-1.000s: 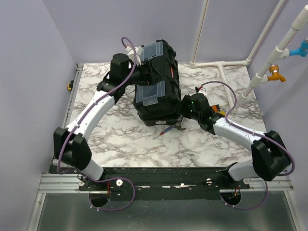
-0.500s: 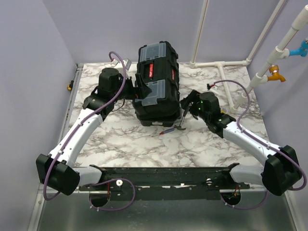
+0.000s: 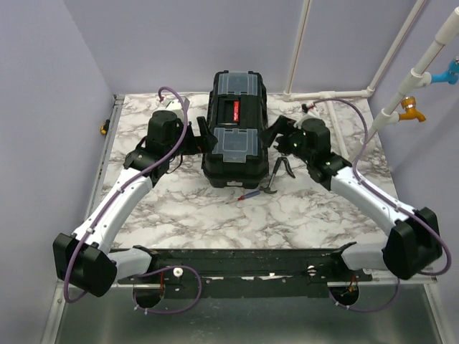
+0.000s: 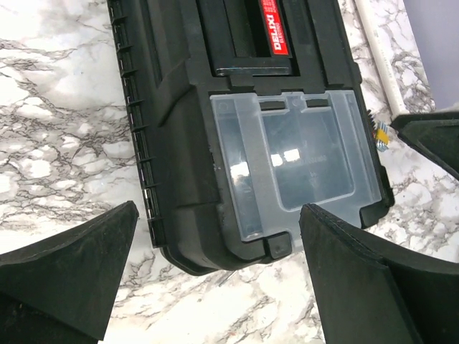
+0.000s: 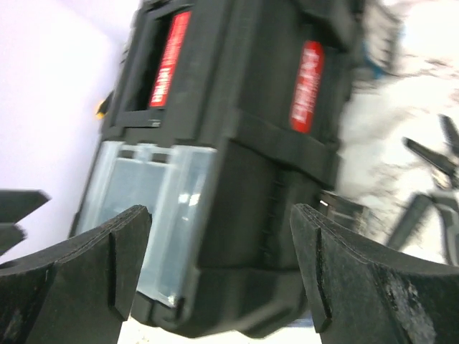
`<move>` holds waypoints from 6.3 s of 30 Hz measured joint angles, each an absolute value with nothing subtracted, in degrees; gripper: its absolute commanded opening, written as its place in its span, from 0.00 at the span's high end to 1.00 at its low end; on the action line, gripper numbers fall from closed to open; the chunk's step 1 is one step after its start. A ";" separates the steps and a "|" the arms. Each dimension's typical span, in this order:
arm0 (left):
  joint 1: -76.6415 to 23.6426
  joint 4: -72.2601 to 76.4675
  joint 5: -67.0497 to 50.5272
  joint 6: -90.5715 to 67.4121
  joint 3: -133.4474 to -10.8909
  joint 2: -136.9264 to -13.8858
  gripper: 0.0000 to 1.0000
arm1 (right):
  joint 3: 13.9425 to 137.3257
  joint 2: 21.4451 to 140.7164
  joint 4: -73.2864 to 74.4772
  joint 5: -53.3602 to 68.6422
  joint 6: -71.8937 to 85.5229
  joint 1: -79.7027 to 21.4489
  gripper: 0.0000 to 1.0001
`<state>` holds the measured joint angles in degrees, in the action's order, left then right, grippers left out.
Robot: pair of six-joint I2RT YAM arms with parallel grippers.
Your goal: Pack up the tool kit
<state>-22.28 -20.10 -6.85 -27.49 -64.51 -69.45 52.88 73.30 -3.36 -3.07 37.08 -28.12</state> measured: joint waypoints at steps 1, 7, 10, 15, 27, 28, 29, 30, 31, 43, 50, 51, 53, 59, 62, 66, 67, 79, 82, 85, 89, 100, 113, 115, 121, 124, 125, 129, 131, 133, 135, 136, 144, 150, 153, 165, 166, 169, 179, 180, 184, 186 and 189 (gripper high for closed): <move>-22.17 -19.64 -6.83 -27.44 -64.16 -69.45 0.01 | 54.96 75.37 -3.60 -0.43 36.64 -28.12 0.07; -17.28 -16.43 -12.01 -27.51 -59.29 -69.73 0.01 | 62.17 85.65 -5.19 10.09 35.73 -28.18 0.11; -14.85 -14.76 -14.04 -28.23 -58.02 -70.74 0.02 | 63.37 89.45 -5.26 11.25 35.92 -27.79 0.11; -10.76 -11.07 -17.21 -30.63 -55.99 -72.16 0.02 | 66.11 93.25 -6.72 11.75 37.39 -29.93 0.12; -5.23 -11.11 -18.68 -29.67 -61.41 -73.93 0.02 | 67.40 92.79 -5.85 9.28 36.49 -34.79 0.12; -5.45 -12.25 -18.37 -28.95 -63.66 -74.72 0.02 | 67.33 91.88 -4.73 9.65 36.27 -34.24 0.12; -5.80 -13.43 -17.61 -28.03 -66.43 -75.85 0.02 | 67.24 90.96 -3.90 10.20 36.07 -33.12 0.14; -6.37 -14.09 -16.86 -27.20 -68.71 -77.10 0.02 | 66.96 89.97 -3.46 10.90 36.10 -31.42 0.16; -7.05 -14.85 -16.03 -26.41 -70.85 -78.35 0.02 | 66.41 88.92 -3.36 11.62 36.16 -29.02 0.17; -10.87 -21.08 -13.96 -23.97 -77.28 -90.11 0.01 | 60.40 102.67 -8.99 28.69 43.72 -11.05 0.98; -11.27 -13.96 -13.61 -26.02 -69.84 -86.02 0.02 | 62.52 114.41 -8.88 33.19 47.07 -11.70 0.99; -11.29 -12.69 -13.52 -26.30 -68.69 -85.43 0.01 | 64.14 115.33 -8.54 33.36 46.89 -12.29 0.99; -11.33 -10.63 -13.45 -27.00 -66.37 -84.01 0.01 | 68.66 117.43 -7.79 33.93 46.28 -13.63 0.99; -11.64 -6.81 -11.92 -28.29 -59.88 -78.76 0.01 | 82.30 123.98 -3.14 34.22 42.54 -16.21 0.99; -11.77 -6.90 -11.33 -28.32 -58.57 -77.03 0.02 | 84.23 125.80 -1.10 34.39 41.39 -17.04 0.99; -11.86 -7.68 -11.07 -28.32 -59.44 -77.80 0.02 | 84.20 127.13 1.58 34.50 40.14 -18.48 0.99; -11.88 -8.08 -11.09 -28.34 -60.05 -78.35 0.02 | 84.16 127.31 2.28 34.81 39.72 -19.05 0.99; -12.16 -7.40 -11.11 -28.75 -60.10 -78.94 0.02 | 75.22 117.97 4.49 34.81 32.60 -20.01 0.99; -12.78 -7.49 -10.07 -28.71 -60.01 -78.56 0.02 | 73.89 115.09 4.38 34.30 31.38 -20.01 0.99; -14.41 -8.25 -7.16 -28.36 -59.77 -77.47 0.02 | 72.53 112.95 4.32 33.67 30.44 -19.90 0.99; -18.92 -11.60 0.14 -27.81 -59.83 -75.11 0.02 | 70.98 111.59 4.36 34.17 30.09 -19.88 0.99; -41.52 -23.05 22.22 -19.97 -63.99 -68.29 0.02 | 68.31 111.50 4.38 37.06 30.57 -20.08 0.99; -47.70 -30.70 20.18 -13.02 -71.44 -74.70 0.03 | 68.45 112.16 4.12 35.70 31.51 -20.60 0.98; -47.77 -31.46 19.64 -12.62 -72.16 -74.94 0.01 | 68.45 112.36 3.90 35.00 32.60 -20.78 0.97; -43.00 -34.85 18.63 -13.82 -79.42 -77.73 0.02 | 67.48 112.40 1.04 30.68 37.69 -21.32 0.96; -38.00 -35.53 18.22 -14.57 -81.80 -77.73 0.01 | 67.57 112.27 0.69 26.81 38.98 -21.34 0.96; -36.18 -35.90 18.06 -14.81 -82.78 -77.93 0.02 | 67.90 112.27 0.78 25.45 39.09 -21.30 0.96; -30.68 -36.45 15.92 -15.51 -87.02 -80.55 0.01 | 71.00 112.27 1.41 22.26 39.44 -21.26 0.96; -27.90 -36.49 14.13 -15.97 -89.21 -83.59 0.02 | 72.73 112.27 1.26 22.06 39.66 -21.15 0.96; -25.23 -36.12 11.70 -16.34 -89.84 -86.72 0.02 | 74.04 112.27 1.21 21.74 39.83 -21.47 0.96; -23.11 -35.73 8.99 -16.62 -89.45 -88.88 0.01 | 75.00 112.27 1.41 20.82 39.81 -22.59 0.96; -21.39 -34.72 6.24 -17.04 -88.62 -90.45 0.02 | 75.31 112.27 2.02 19.62 39.46 -23.33 0.96; -12.91 -24.49 -6.74 -21.21 -82.02 -94.08 0.04 | 75.55 112.38 4.12 11.25 38.39 -31.11 0.96; -10.33 -19.07 -5.39 -22.63 -72.99 -87.66 0.05 | 75.26 112.38 7.66 10.33 39.33 -39.16 0.96; -10.07 -15.05 -4.19 -24.21 -66.57 -82.85 0.05 | 75.24 111.92 8.91 10.63 39.62 -40.27 0.96; -11.51 -10.00 -3.20 -27.51 -49.06 -62.87 0.03 | 75.24 106.30 11.84 10.09 36.49 -34.26 0.96; -11.51 -10.59 -3.14 -27.53 -49.41 -62.89 0.02 | 75.24 106.00 11.57 10.07 36.34 -32.23 0.96; -11.70 -14.06 -2.13 -27.49 -51.18 -62.89 0.02 | 75.53 105.97 10.81 8.54 35.64 -26.92 0.96; -18.52 -25.89 6.33 -25.91 -61.95 -62.89 0.02 | 93.41 121.21 10.57 10.79 34.00 -20.43 0.95; -20.23 -26.92 7.46 -25.34 -64.29 -62.98 0.01 | 95.88 123.48 10.79 12.67 33.91 -19.62 0.95; -26.89 -29.89 12.19 -23.11 -73.01 -64.69 0.02 | 106.41 132.55 13.21 19.86 33.39 -16.14 0.95; -29.76 -30.20 14.26 -21.61 -76.18 -66.63 0.02 | 110.91 136.51 13.91 23.62 33.34 -14.90 0.95; -34.35 -31.16 15.97 -18.72 -80.34 -71.68 0.02 | 117.30 142.06 15.27 30.17 33.17 -13.80 0.94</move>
